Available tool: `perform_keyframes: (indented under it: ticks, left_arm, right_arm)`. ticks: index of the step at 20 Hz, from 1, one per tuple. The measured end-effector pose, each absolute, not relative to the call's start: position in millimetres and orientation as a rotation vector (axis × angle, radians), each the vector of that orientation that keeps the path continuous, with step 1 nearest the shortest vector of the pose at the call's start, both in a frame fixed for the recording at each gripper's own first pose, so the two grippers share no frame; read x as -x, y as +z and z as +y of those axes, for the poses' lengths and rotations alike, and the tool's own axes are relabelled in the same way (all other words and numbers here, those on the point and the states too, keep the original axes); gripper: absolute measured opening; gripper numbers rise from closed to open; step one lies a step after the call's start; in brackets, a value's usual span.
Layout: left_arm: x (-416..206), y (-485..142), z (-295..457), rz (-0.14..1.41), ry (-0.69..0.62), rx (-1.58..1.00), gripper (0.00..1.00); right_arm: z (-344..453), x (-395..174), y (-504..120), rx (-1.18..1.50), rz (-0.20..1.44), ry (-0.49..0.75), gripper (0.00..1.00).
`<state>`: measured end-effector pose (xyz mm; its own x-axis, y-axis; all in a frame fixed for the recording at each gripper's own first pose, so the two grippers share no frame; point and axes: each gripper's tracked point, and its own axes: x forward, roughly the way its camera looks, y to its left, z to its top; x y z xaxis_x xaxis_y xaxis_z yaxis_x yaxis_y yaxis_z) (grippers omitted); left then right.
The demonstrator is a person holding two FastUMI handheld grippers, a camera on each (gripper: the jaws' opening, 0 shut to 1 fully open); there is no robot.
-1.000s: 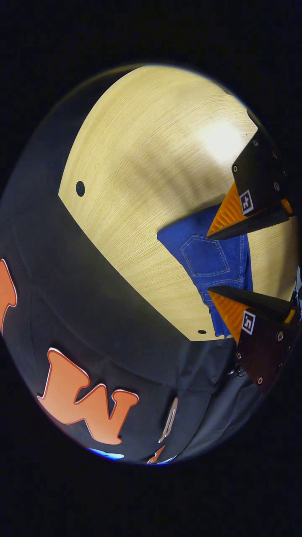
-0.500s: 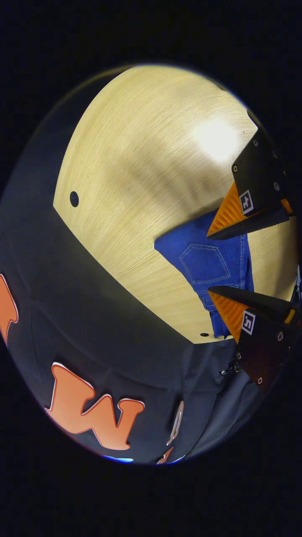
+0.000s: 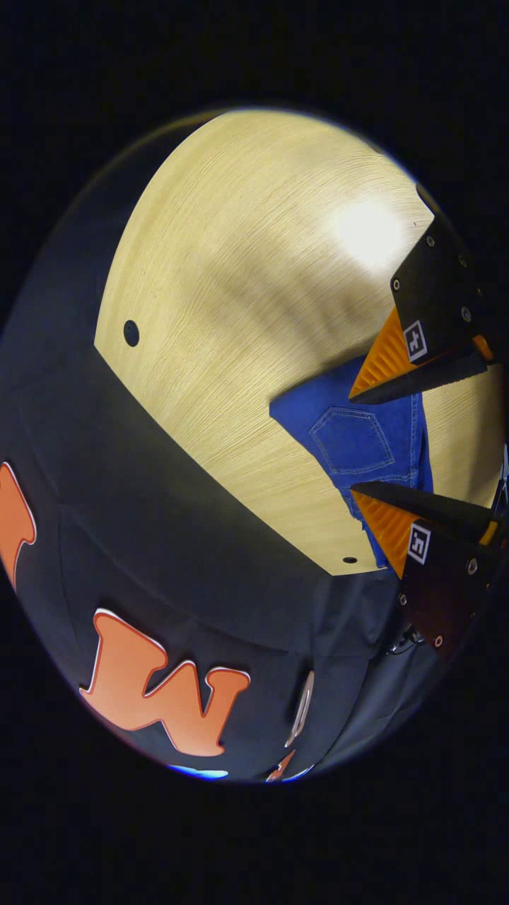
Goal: Grasp the waist and the cuffs of the jeans and fold them to make the two legs overlap; first hold the waist and fold one-third of the jeans toward the cuffs, then hold the cuffs and fold the remaining one-third in the same direction to finish folding.
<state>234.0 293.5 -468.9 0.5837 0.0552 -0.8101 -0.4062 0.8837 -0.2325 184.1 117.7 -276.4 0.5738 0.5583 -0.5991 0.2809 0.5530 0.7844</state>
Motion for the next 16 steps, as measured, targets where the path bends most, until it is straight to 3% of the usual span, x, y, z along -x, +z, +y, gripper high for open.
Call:
perform_keyframes:
  ticks: [1, 2, 3, 4, 7, 10, 16]
  left_arm:
    - [-232, -453, 287, 0.886, 0.265, 0.414, 0.01]
    - [-233, -440, 278, 0.866, 0.243, 0.411, 0.01]
    - [-234, -430, 269, 0.847, 0.231, 0.403, 0.01]
    - [-235, -418, 259, 0.834, 0.211, 0.397, 0.01]
    - [-241, -398, 234, 0.796, 0.169, 0.341, 0.01]
    - [-242, -371, 201, 0.759, 0.120, 0.293, 0.01]
    - [-247, -317, 119, 0.695, 0.004, 0.239, 0.01]
  right_arm:
    - [117, -186, -274, -1.000, 0.980, 0.200, 0.68]
    - [115, -187, -272, -0.989, 0.973, 0.200, 0.58]
    - [114, -187, -270, -0.980, 0.967, 0.205, 0.70]
    - [113, -186, -269, -0.972, 0.960, 0.209, 0.71]
    - [105, -184, -267, -0.938, 0.937, 0.228, 0.88]
    - [95, -183, -268, -0.900, 0.922, 0.232, 0.95]
    - [76, -183, -261, -0.841, 0.873, 0.249, 0.98]
